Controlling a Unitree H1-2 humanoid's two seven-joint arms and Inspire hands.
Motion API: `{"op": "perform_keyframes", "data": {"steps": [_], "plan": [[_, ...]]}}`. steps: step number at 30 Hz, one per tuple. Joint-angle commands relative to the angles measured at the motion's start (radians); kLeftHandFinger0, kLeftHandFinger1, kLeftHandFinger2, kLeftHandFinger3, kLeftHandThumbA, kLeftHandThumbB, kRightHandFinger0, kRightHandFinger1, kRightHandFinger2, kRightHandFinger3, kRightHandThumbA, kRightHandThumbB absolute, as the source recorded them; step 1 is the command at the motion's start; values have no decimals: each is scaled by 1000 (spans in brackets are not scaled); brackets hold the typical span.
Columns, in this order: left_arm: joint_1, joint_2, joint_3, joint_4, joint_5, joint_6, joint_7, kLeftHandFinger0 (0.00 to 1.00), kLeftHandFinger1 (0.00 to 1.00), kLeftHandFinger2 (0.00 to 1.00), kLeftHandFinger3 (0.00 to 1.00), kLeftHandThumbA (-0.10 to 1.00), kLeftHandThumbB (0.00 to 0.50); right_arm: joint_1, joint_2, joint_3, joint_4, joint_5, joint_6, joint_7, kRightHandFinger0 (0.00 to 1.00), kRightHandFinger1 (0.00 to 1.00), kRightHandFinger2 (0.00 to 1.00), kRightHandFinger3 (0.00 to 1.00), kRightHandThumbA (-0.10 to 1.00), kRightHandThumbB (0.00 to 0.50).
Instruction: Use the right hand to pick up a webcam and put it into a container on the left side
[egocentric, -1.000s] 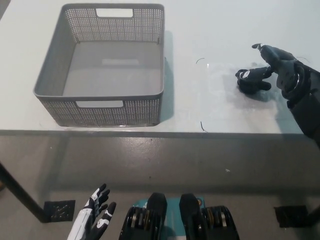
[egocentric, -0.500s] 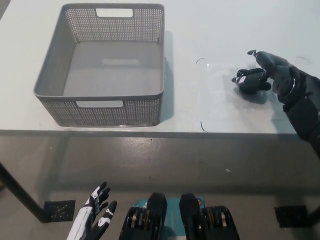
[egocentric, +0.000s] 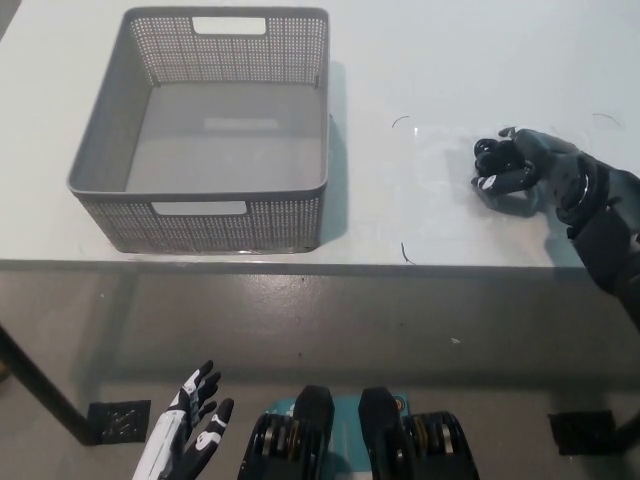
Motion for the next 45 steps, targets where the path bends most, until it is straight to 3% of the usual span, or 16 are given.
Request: {"op": "perform_keyframes", "data": {"steps": [1,5,6,7,8,9,10,12,13,15,19,23,30,33,39,45], "plan": [[-16,3,2,-9,-4,-24,-2,1000,1000,1000,1000,719,39,-57,4,11,29,1,-40,-29,1000,1000,1000,1000,698,489],[-19,4,1,-9,4,-27,2,1000,1000,1000,1000,729,39,-39,-1,-19,42,29,-129,-121,970,1000,1000,1000,616,445],[-19,4,2,-11,5,-23,3,1000,1000,1000,1000,735,44,-34,0,-26,45,29,-158,-181,467,576,676,961,464,342],[-21,3,2,-13,4,-17,3,1000,1000,1000,1000,739,46,-29,2,-32,48,27,-186,-250,210,304,467,780,363,329],[-22,3,2,-14,5,-13,3,1000,1000,1000,1000,740,47,-26,2,-35,53,24,-210,-295,127,264,448,722,287,316],[-25,3,2,-14,5,-14,2,1000,1000,1000,1000,742,48,-26,2,-39,55,24,-225,-330,37,203,386,549,94,256],[-26,4,2,-14,5,-15,2,1000,1000,1000,1000,743,48,-26,3,-41,58,24,-232,-347,7,201,402,512,19,233],[-32,3,3,-7,-2,-20,-1,1000,1000,1000,1000,743,44,-22,-5,-68,41,46,-297,-387,0,231,544,458,-99,170],[-32,4,2,-7,-3,-18,-2,1000,1000,1000,1000,743,44,-23,-5,-76,43,53,-308,-391,0,330,712,619,-100,153],[-32,5,2,-10,-1,-11,-3,1000,1000,1000,1000,749,47,-23,-5,-84,47,54,-319,-405,0,420,820,792,-100,155],[-29,0,2,-14,-1,-6,0,1000,1000,1000,1000,737,46,-28,-4,-101,49,60,-322,-418,26,475,851,890,-100,147],[-30,1,2,-9,1,-10,1,1000,1000,1000,1000,742,46,-32,-3,-110,58,65,-332,-430,17,475,841,877,-100,146],[-33,2,4,-7,1,-13,2,1000,1000,1000,1000,742,42,-46,-10,-158,27,99,-400,-476,0,397,778,785,-100,171],[-29,5,5,-7,5,-17,4,1000,1000,1000,1000,746,44,-67,-12,-184,-21,113,-412,-503,0,292,697,715,-100,189],[-25,4,9,0,-2,-14,3,1000,1000,1000,1000,739,49,-79,-17,-263,-258,147,-375,-463,0,377,825,884,-100,157],[-14,5,7,-6,4,-19,3,1000,1000,1000,1000,724,41,-88,13,-283,-497,143,-260,-393,5,463,877,920,-100,168]]}}
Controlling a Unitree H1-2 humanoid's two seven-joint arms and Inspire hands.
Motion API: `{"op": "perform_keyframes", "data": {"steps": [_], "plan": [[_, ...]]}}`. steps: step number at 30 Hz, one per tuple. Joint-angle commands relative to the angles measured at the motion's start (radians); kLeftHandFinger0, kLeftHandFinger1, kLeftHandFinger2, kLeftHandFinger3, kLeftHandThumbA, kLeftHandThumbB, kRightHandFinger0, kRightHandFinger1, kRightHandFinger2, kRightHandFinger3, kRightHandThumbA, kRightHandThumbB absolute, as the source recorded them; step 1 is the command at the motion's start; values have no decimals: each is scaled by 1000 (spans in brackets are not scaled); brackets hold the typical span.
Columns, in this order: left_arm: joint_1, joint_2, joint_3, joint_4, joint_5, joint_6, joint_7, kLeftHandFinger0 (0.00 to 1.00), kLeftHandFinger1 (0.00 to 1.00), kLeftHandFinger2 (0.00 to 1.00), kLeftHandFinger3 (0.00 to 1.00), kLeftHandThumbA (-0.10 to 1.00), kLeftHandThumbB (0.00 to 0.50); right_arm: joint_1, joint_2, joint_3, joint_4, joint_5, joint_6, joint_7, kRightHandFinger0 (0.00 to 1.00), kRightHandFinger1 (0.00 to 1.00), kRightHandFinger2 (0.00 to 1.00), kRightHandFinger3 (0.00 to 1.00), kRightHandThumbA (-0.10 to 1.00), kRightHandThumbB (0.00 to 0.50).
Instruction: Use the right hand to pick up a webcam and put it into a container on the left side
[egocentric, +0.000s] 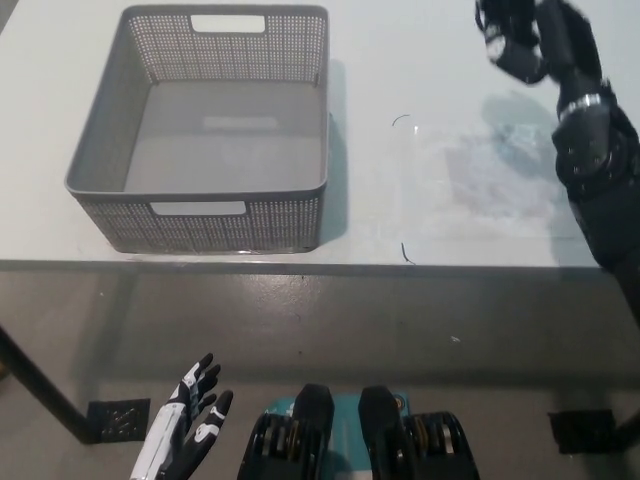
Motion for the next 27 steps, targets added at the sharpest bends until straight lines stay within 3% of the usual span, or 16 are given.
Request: {"op": "perform_keyframes", "data": {"steps": [1,3,7,13,17,21,22,23,24,25,27], "plan": [[5,5,3,-13,0,-21,2,1000,1000,1000,1000,725,39,-110,9,-32,-166,28,67,26,1,461,875,920,-100,168],[5,5,1,-13,5,-21,3,1000,1000,1000,1000,732,33,-120,34,-39,-217,44,96,49,0,448,854,926,-100,148],[7,5,-2,-15,5,-22,0,1000,1000,1000,1000,743,28,-128,82,-27,-280,21,136,55,0,379,808,905,-100,166],[-1,3,-8,-10,8,-21,-4,1000,1000,1000,1000,742,22,-168,187,-1,-262,21,153,67,0,381,800,912,-100,173],[1,1,-15,-4,9,-26,-6,1000,1000,1000,1000,745,18,-191,258,28,-201,-7,146,37,0,265,662,759,-100,214],[-5,6,-17,-6,18,-27,-3,1000,1000,1000,1000,733,3,-229,321,43,-104,2,121,24,0,249,652,754,-100,211],[-3,9,-20,-6,21,-30,-5,1000,1000,1000,1000,735,0,-238,342,49,-80,-1,130,24,0,251,661,723,-100,234],[-2,9,-25,-9,27,-27,-6,1000,1000,1000,1000,742,8,-252,362,66,-34,-16,120,13,0,239,604,671,-100,282],[-3,8,-28,-11,31,-25,-7,1000,1000,1000,1000,747,9,-259,371,79,-7,-28,110,2,0,191,533,446,-100,286],[-6,7,-31,-11,30,-23,-8,1000,1000,1000,1000,758,13,-266,379,90,20,-36,97,-11,0,165,522,368,-100,264],[-8,4,-34,-14,31,-17,-7,1000,1000,1000,1000,765,17,-276,405,102,78,-28,77,-18,0,170,588,438,-100,245]]}}
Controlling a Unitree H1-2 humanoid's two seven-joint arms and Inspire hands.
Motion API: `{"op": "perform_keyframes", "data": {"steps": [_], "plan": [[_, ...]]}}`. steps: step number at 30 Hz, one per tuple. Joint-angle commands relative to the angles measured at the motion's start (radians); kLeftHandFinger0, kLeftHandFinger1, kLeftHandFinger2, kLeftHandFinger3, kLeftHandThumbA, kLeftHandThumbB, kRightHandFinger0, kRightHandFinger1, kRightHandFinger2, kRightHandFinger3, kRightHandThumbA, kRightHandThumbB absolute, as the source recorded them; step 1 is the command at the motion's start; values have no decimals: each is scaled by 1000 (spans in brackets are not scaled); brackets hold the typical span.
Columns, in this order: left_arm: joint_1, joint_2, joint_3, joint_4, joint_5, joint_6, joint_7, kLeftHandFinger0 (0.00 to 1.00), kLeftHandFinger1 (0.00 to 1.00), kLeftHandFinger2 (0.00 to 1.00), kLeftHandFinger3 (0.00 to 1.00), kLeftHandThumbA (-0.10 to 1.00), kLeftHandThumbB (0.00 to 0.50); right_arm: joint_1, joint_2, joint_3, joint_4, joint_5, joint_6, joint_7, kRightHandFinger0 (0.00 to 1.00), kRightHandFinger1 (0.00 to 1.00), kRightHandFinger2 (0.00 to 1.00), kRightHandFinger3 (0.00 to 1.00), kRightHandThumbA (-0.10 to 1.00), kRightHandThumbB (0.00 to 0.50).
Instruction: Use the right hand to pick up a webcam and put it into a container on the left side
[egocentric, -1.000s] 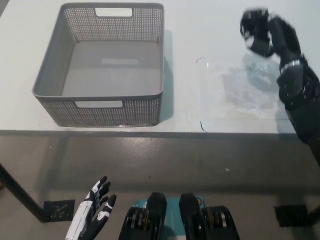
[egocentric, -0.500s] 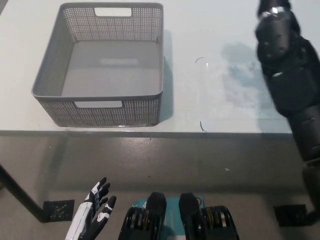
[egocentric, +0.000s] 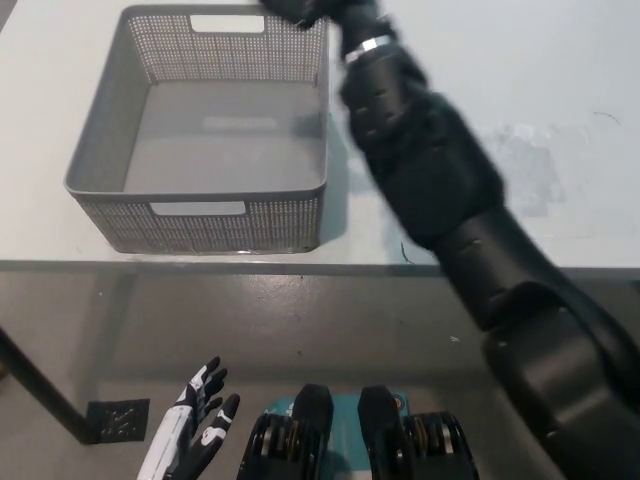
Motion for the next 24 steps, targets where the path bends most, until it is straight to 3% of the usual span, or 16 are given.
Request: {"op": "perform_keyframes", "data": {"steps": [1,3,5,8,13,21,24], "plan": [[-8,4,-13,-22,16,-13,-7,1000,1000,1000,1000,762,9,-101,43,22,79,-11,-68,-53,0,219,650,600,-100,224],[-12,6,-17,-26,18,-13,-7,1000,1000,1000,1000,757,3,-116,71,24,145,2,-76,-57,0,296,724,736,-100,213],[-15,7,-19,-31,17,-4,-9,1000,1000,1000,1000,756,7,-124,81,30,186,-2,-86,-72,0,314,739,739,-100,220],[-21,10,-21,-36,14,-6,-10,1000,1000,1000,1000,755,5,-138,94,34,237,6,-69,-44,0,416,805,879,-100,184],[-27,10,-23,-64,7,24,-16,1000,1000,1000,1000,747,20,-138,113,56,348,3,-100,-41,2,445,841,889,-100,191],[-54,18,-35,-67,24,24,-19,1000,1000,1000,1000,797,53,-117,114,99,428,-1,-94,-8,0,378,767,707,-100,203],[-61,19,-38,-69,21,33,-24,1000,1000,1000,1000,771,29,-110,111,121,431,-12,-86,1,0,374,781,780,-100,190]]}}
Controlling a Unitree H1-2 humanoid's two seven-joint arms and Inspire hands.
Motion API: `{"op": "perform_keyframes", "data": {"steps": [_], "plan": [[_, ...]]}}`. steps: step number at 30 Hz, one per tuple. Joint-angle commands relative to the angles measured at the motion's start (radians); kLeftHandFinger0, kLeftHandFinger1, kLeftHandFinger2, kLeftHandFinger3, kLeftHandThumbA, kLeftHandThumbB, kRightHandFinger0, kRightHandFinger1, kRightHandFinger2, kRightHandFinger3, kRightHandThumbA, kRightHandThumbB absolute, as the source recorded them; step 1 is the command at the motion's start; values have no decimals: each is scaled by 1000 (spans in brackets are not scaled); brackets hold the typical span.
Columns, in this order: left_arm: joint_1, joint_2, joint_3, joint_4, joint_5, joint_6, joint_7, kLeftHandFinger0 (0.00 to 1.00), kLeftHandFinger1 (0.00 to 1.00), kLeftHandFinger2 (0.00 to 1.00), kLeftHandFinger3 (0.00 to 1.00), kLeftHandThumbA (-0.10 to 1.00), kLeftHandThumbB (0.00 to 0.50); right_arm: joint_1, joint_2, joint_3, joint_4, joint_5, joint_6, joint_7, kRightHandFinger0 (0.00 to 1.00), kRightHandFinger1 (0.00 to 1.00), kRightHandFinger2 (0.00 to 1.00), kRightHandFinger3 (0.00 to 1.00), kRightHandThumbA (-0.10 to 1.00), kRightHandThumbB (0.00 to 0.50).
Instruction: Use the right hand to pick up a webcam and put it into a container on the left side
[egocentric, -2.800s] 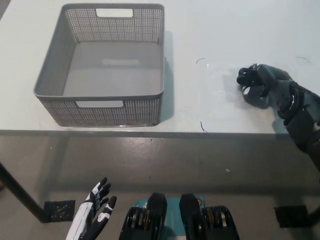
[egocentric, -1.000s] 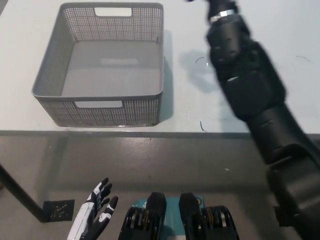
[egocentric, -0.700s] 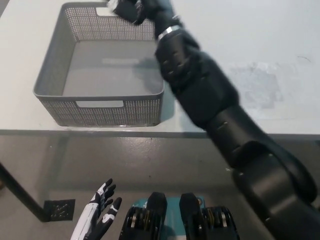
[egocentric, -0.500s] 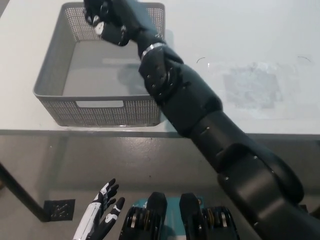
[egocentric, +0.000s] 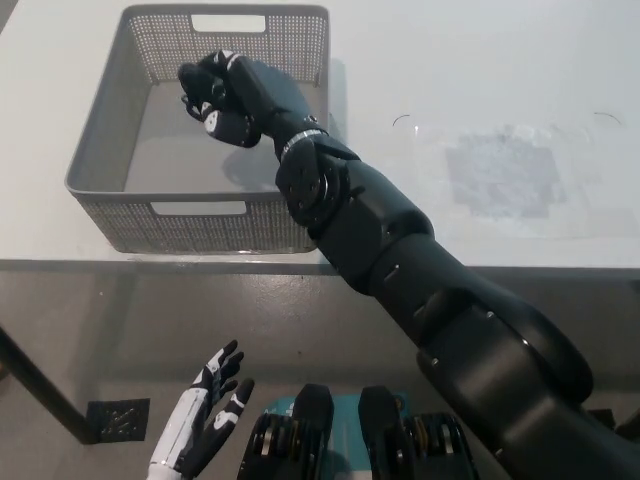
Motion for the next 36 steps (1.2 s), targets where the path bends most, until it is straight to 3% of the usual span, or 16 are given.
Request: {"op": "perform_keyframes", "data": {"steps": [1,3,4,5,6,7,8,10,12,14,21,26,30,31,35,36], "plan": [[-22,16,-8,-39,4,8,-25,1000,1000,1000,1000,753,31,-48,6,29,-5,-16,-39,8,0,378,788,792,-100,191],[-24,20,-11,-40,11,4,-27,1000,1000,1000,1000,730,13,-47,5,42,2,-21,-32,6,0,372,758,773,-100,190],[-26,21,-11,-40,14,0,-26,1000,1000,1000,1000,723,15,-49,4,49,4,-24,-21,11,59,400,741,773,-75,208],[-26,23,-14,-44,22,3,-25,1000,1000,1000,1000,726,11,-53,1,57,5,-25,2,38,181,515,835,902,98,231],[-27,24,-14,-43,23,4,-25,1000,1000,1000,1000,729,16,-55,-2,54,5,-14,3,72,314,596,840,996,332,285],[-28,25,-15,-43,23,4,-27,1000,1000,1000,1000,729,17,-60,-7,46,5,3,13,128,611,860,1000,1000,519,333],[-28,26,-16,-43,23,5,-28,1000,1000,1000,1000,729,16,-61,-10,45,5,8,16,150,910,1000,1000,1000,621,347],[-28,29,-18,-40,26,2,-32,1000,1000,1000,1000,729,14,-55,-17,43,2,12,8,166,1000,1000,1000,1000,739,380],[-32,31,-20,-38,31,-3,-33,1000,1000,1000,1000,725,7,-53,-28,47,-1,10,0,190,1000,1000,1000,1000,918,391],[-32,30,-19,-43,23,9,-37,1000,1000,1000,1000,711,3,-53,-34,46,-5,12,3,209,1000,1000,1000,1000,1000,429],[-34,37,-23,-42,37,2,-42,1000,1000,1000,1000,679,2,-52,-53,67,-25,-9,15,216,1000,1000,1000,1000,1000,493],[-33,38,-27,-42,43,2,-44,1000,1000,1000,1000,671,9,-45,-68,54,-51,5,8,206,1000,1000,1000,1000,1000,470],[-40,41,-29,-36,45,-8,-45,1000,1000,1000,1000,657,11,-36,-107,-49,-151,99,-25,227,1000,1000,1000,1000,1000,415],[-40,42,-29,-37,46,-6,-45,1000,1000,1000,1000,651,16,-32,-117,-73,-190,118,-22,239,1000,1000,1000,1000,1000,432],[-45,44,-26,-35,39,3,-50,1000,1000,1000,1000,630,17,11,-166,-188,-463,201,33,285,1000,1000,1000,1000,1000,399],[-48,43,-27,-30,40,2,-49,1000,1000,1000,1000,628,16,17,-188,-200,-538,203,43,293,1000,1000,1000,1000,1000,417]]}}
